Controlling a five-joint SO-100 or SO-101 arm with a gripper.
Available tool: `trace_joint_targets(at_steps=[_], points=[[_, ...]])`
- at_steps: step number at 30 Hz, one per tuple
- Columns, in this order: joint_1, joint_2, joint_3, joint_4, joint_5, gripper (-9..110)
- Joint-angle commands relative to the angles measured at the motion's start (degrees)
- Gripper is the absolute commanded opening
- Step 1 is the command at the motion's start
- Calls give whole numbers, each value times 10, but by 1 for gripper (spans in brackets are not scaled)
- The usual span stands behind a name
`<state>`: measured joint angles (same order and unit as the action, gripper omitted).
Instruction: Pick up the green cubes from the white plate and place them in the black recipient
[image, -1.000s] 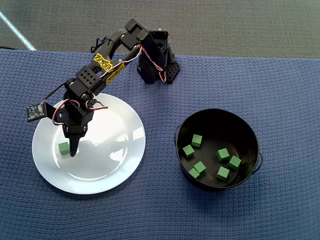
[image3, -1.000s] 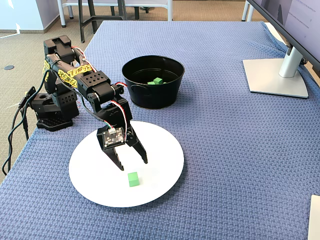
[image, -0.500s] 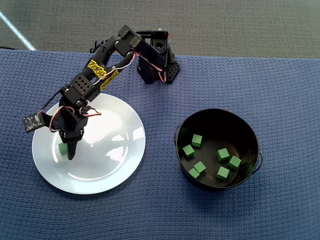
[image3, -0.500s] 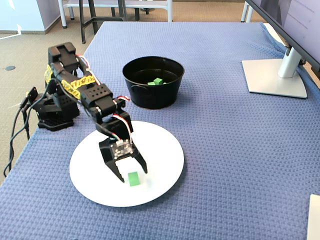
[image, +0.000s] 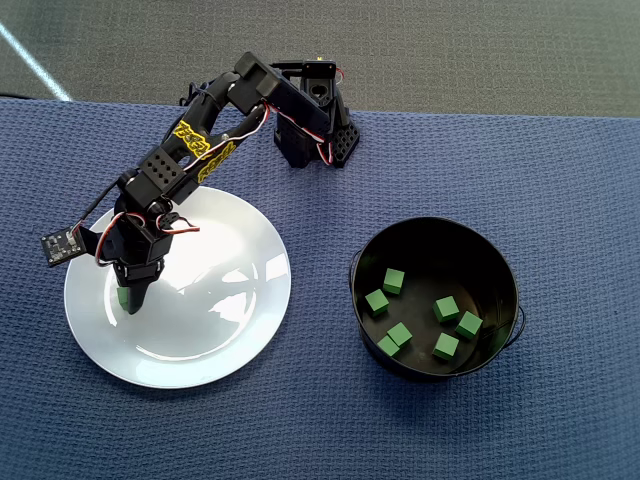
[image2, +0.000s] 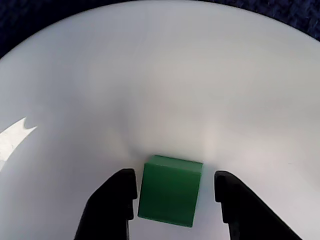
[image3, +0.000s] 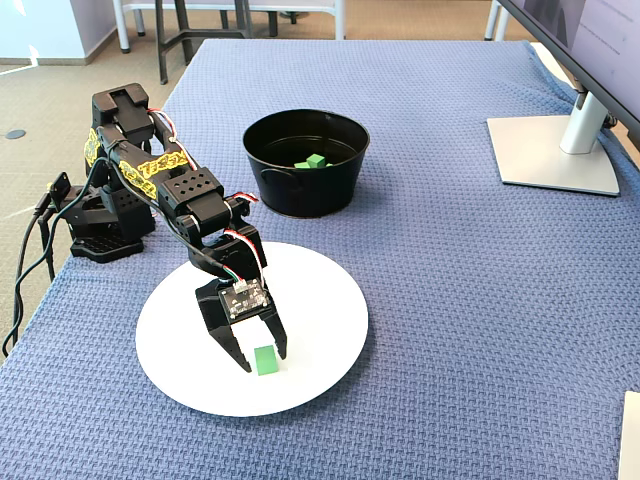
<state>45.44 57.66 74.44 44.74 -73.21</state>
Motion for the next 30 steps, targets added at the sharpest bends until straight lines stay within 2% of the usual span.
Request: trace_joint_targets(at_steps=[1,5,9,18,24,30], points=[[4,9,-21,-22,13,0],[4,15,-10,-44,39,0],[-7,61,3,-14,119,0],[-79,345,171,69,334,0],[-178,511,221,190,483,0],[-345,623,245,262,616,0]])
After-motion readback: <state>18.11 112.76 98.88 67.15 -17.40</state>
